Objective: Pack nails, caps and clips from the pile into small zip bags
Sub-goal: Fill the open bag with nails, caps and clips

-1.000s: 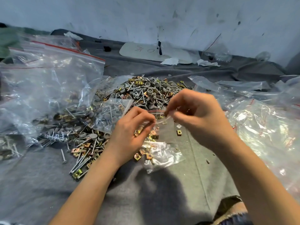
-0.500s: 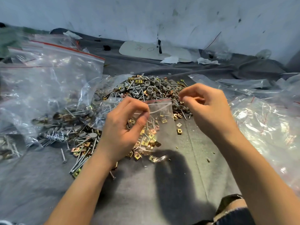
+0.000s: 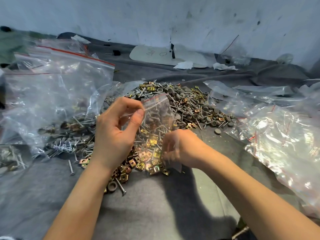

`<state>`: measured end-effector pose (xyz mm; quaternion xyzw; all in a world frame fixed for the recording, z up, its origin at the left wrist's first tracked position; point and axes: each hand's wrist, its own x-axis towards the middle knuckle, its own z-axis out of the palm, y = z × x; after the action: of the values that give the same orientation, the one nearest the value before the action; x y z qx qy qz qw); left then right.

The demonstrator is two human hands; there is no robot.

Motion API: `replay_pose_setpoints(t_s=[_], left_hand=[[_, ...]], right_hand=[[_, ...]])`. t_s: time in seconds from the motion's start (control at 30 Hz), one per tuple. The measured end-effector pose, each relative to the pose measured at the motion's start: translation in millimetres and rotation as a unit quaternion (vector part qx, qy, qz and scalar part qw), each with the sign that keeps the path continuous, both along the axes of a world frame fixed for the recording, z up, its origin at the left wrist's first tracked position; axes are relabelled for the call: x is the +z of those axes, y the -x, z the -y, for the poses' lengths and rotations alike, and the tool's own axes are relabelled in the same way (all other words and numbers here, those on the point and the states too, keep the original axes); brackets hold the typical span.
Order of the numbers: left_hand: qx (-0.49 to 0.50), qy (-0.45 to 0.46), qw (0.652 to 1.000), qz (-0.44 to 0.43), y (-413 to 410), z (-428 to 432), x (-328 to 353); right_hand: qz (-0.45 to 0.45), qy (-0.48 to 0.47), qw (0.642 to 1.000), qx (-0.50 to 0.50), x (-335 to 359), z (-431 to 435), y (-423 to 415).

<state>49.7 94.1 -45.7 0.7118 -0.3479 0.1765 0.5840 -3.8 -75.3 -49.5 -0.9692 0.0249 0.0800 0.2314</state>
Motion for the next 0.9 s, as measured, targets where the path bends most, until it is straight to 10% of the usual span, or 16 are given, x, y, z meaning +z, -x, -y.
replay_pose_setpoints(t_s=[0.43,0.9], left_hand=[[0.004,-0.020,1.000,-0.007,-1,3,-8],[-0.043,-0.122,0.988,0.080,9,20,-12]], right_hand=[[-0.037,-0.061,0.990,-0.120,11,10,4],[0.346,-0.246,0.900,-0.097,48,29,24]])
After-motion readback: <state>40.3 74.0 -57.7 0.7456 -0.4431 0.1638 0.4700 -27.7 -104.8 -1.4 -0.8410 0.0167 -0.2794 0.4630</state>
